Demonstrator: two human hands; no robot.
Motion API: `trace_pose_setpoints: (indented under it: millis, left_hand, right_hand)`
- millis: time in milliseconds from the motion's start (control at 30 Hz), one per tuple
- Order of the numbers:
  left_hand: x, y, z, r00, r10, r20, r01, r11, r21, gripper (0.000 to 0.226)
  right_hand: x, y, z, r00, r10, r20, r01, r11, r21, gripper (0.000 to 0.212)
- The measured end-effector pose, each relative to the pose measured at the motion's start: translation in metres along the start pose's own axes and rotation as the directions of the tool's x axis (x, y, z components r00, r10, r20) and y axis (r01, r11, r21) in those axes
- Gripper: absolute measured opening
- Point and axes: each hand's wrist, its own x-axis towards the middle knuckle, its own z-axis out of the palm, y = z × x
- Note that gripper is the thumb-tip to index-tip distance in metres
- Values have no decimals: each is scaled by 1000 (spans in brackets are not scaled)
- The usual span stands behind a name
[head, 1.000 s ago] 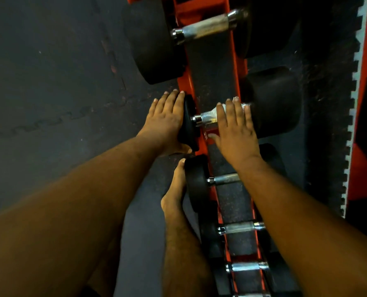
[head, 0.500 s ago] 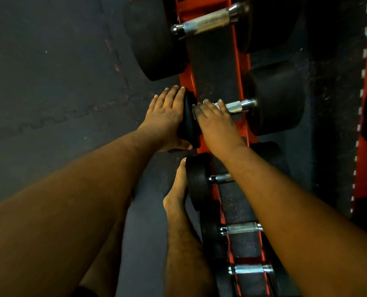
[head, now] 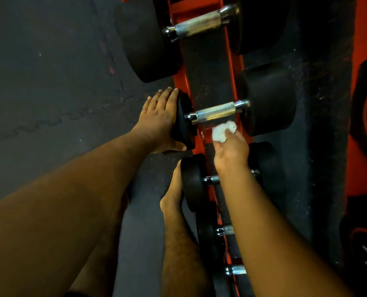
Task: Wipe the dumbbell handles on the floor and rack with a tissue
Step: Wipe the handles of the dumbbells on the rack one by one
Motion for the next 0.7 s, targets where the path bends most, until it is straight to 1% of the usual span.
trace_pose_setpoints:
  millis: [33, 67, 133, 167, 200, 233, 267, 333, 367, 433, 467, 533, 600, 633, 667, 700]
  left_hand:
    - [0, 0, 0, 1000, -2, 2, 2, 1000, -2, 152]
    - [0, 0, 0, 1000, -5, 3, 5, 1000, -4, 152]
    - [1, 0, 0, 1000, -3, -1, 3, 1000, -8, 152]
    - [1, -1, 0, 1000, 0, -6, 0, 1000, -9, 153]
    - [0, -2, 0, 1000, 3, -9, -3, 1000, -7, 153]
    - [0, -2, 0, 1000, 9, -13, -9, 1000, -4, 153]
    - [1, -2, 0, 1000, 14, -17, -14, 1000, -1, 153]
    - [1, -2, -1, 1000, 17, -15, -17, 1000, -6, 153]
    - [0, -2, 0, 1000, 18, -12, -18, 1000, -8, 153]
    - [2, -3, 1, 1000, 21, -10, -21, 1000, -8, 153]
    - [1, -2, 1, 1000, 20, -11, -20, 1000, 3, 153]
    - [-1, -1, 0, 1000, 24, -10, -24, 1000, 5, 153]
    - [-1, -1, -2, 1000, 28, -6, -28, 1000, 3, 152]
    - [-1, 0, -3, 1000, 31, 2, -31, 1000, -3, 152]
    - [0, -2, -1, 999, 36, 6, -36, 999, -10, 151]
    - [1, -2, -2, 999, 36, 6, -35, 999, -16, 151]
  right_hand:
    - [3, -12, 12, 1000, 24, -5, -24, 994, 110, 28]
    - [4, -23, 25, 999, 44, -15, -41, 986, 164, 28]
    - [0, -39, 46, 994, 96, -46, -85, 973, 213, 32]
    - [-2, -43, 53, 991, 120, -62, -105, 973, 206, 33]
    - [-2, -46, 57, 990, 128, -59, -114, 975, 190, 29]
    - [-1, -48, 60, 990, 132, -48, -120, 973, 196, 19]
    - [-2, -51, 61, 990, 138, -29, -127, 964, 234, 11]
    - [-1, -51, 61, 991, 134, -5, -128, 950, 284, 9]
    - [-2, -48, 60, 993, 117, -17, -108, 953, 282, 12]
    - [-5, -42, 60, 994, 106, -41, -92, 964, 248, 41]
    - [-8, -40, 60, 994, 96, -48, -81, 964, 254, 48]
    - [-11, -42, 62, 996, 81, -29, -68, 952, 297, 44]
    - [-8, -47, 63, 996, 94, -11, -86, 950, 301, 37]
    - [-6, -49, 63, 995, 99, -23, -88, 954, 286, 33]
    - [-4, -49, 62, 994, 104, -37, -90, 956, 280, 34]
    - [-3, -48, 63, 993, 113, -41, -99, 963, 250, 39]
